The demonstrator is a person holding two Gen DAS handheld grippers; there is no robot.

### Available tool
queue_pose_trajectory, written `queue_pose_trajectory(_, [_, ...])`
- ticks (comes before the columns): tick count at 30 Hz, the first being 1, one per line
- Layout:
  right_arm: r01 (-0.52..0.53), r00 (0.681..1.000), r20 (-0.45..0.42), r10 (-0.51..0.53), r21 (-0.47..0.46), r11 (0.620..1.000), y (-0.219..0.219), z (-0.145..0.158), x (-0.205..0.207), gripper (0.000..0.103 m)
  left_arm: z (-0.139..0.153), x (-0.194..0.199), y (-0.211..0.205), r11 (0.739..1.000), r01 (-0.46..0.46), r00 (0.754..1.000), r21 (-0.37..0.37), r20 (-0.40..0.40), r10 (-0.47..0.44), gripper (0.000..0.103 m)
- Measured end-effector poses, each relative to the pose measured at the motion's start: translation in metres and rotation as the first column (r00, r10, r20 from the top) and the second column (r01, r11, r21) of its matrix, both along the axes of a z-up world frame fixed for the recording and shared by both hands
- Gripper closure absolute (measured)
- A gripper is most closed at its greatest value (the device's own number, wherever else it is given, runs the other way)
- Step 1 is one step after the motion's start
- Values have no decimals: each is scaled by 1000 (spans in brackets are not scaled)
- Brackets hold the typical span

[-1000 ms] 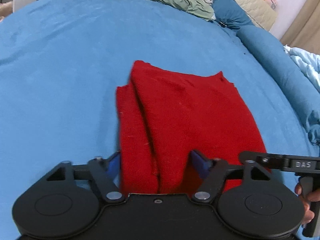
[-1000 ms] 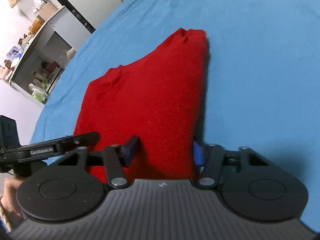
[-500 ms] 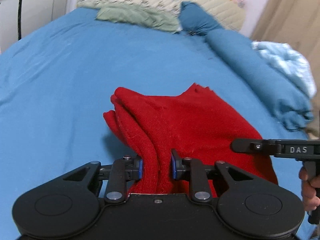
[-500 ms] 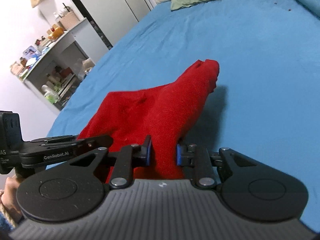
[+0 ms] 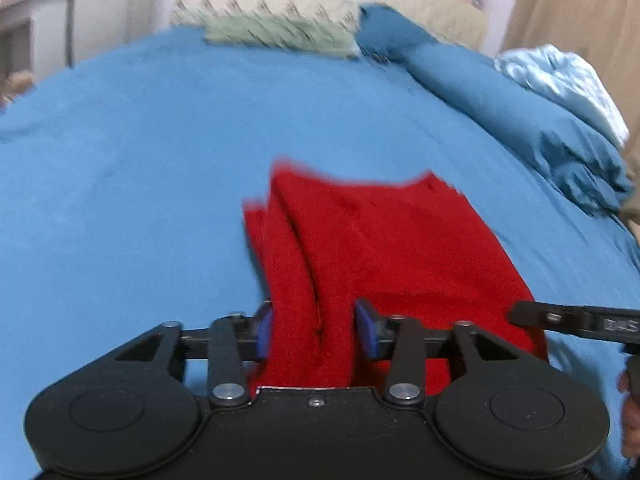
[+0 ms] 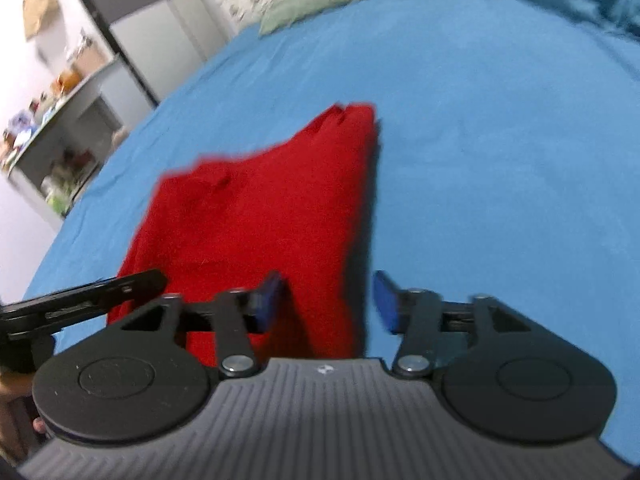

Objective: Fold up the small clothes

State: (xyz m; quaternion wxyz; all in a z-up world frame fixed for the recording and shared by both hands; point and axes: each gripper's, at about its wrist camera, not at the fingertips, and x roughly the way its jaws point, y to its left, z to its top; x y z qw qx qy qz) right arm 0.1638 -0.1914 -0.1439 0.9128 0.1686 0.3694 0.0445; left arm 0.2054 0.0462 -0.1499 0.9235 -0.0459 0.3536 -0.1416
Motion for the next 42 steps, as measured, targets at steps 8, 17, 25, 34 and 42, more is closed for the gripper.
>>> queue_pose_trajectory(8, [81, 996, 53, -73, -180, 980, 13, -9, 30, 14, -19, 41, 2, 991, -74, 997, 110, -1, 74, 25])
queue_pose_trajectory(17, [96, 995, 30, -92, -157, 983, 2, -25, 41, 9, -20, 49, 11, 993, -63, 997, 101, -38, 67, 24])
queue_pose_trajectory(25, [65, 993, 108, -44, -201, 978, 17, 74, -14, 6, 64, 1, 16, 991, -76, 997, 107, 22, 74, 20])
queue_pose_trajectory(34, [78, 989, 147, -34, -304, 949, 55, 183, -113, 0, 158, -108, 21, 985, -91, 991, 148, 108, 75, 0])
queue_pose_trajectory(42, [88, 996, 40, -79, -337, 937, 70, 190, -178, 0, 161, -171, 19, 977, -100, 992, 191, 101, 82, 0])
